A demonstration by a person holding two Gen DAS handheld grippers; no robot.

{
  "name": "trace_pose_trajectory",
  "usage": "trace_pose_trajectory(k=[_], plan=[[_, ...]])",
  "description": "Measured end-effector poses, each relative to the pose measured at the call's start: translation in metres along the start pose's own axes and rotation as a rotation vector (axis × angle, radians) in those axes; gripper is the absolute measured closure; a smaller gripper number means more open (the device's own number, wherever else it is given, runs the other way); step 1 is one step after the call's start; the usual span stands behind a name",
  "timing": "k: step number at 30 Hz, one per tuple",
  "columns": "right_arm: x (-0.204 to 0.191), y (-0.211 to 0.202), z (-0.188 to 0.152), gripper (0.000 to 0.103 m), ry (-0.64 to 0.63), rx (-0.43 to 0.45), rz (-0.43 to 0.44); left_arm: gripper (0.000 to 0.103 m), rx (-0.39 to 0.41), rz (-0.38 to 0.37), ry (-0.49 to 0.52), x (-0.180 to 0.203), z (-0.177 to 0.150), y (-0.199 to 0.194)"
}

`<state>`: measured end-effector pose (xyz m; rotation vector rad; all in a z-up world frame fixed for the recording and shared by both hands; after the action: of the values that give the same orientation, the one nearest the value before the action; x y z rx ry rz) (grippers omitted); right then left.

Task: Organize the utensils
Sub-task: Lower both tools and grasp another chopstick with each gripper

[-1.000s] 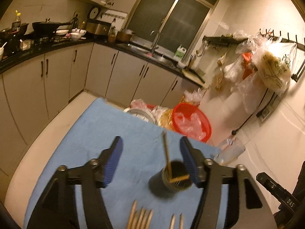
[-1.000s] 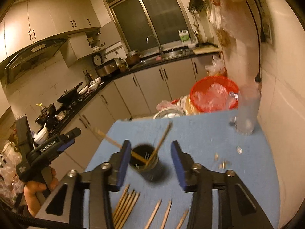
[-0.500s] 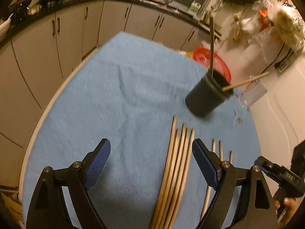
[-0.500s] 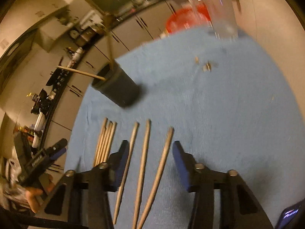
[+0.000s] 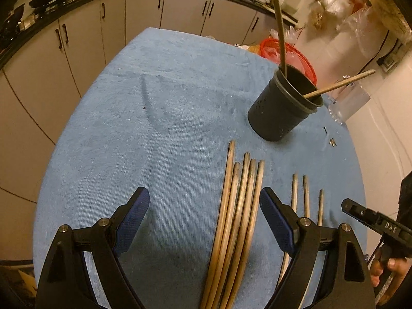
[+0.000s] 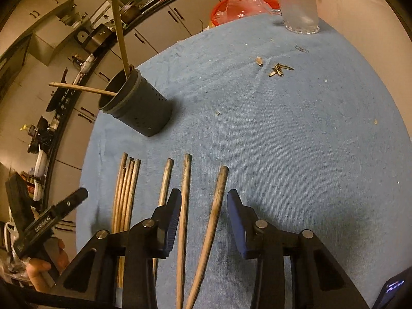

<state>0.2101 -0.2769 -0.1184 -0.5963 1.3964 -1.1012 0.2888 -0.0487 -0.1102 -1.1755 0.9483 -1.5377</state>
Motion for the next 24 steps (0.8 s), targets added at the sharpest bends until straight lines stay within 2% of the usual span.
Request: trace_pose_trajectory(k=[7, 9, 11, 12, 13, 14, 19, 21, 23, 24], plan=[[0.007, 0.009, 0.002, 0.063, 0.007, -0.031, -0.047, 0.018, -0.054, 0.034, 0.021, 0.011, 0.026, 0.016], [0.009, 0.01, 0.002, 0.063, 0.005, -0.033, -0.064, 0.024, -0.061, 0.049, 0.039, 0.017, 0.032, 0.022], [0.009, 0.011, 0.004, 0.063, 0.007, -0.037, -0.071, 0.044, -0.083, 0.06, 0.066, 0.024, 0.04, 0.031], [0.009, 0.011, 0.004, 0.063, 0.008, -0.039, -0.072, 0.05, -0.102, 0.065, 0.082, 0.028, 0.043, 0.038], [0.008, 0.011, 0.005, 0.063, 0.007, -0.039, -0.074, 0.06, -0.115, 0.065, 0.091, 0.031, 0.046, 0.043], [0.008, 0.01, 0.005, 0.063, 0.004, -0.039, -0.076, 0.065, -0.127, 0.063, 0.094, 0.033, 0.049, 0.048], [0.009, 0.011, 0.007, 0.063, -0.003, -0.043, -0.101, 0.066, -0.146, 0.046, 0.11, 0.041, 0.058, 0.063], [0.01, 0.013, 0.009, 0.063, -0.002, -0.049, -0.111, 0.071, -0.158, 0.056, 0.12, 0.042, 0.058, 0.069], [0.011, 0.017, 0.011, 0.063, -0.002, -0.061, -0.121, 0.091, -0.178, 0.073, 0.122, 0.04, 0.056, 0.075], [0.011, 0.019, 0.011, 0.063, 0.0, -0.066, -0.124, 0.096, -0.16, 0.096, 0.131, 0.038, 0.057, 0.074]])
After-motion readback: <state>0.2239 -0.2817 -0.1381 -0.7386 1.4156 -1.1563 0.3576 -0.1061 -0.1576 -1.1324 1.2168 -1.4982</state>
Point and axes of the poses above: each gripper's, at about its wrist camera, not at the fingertips, and y roughly the way its jaws point, x to its right, z to its top, the point moved 9 cm from there along y, roughly the way its jaws point, and after that the axes turned 13 degrees about -x, right-handed, at the moved point
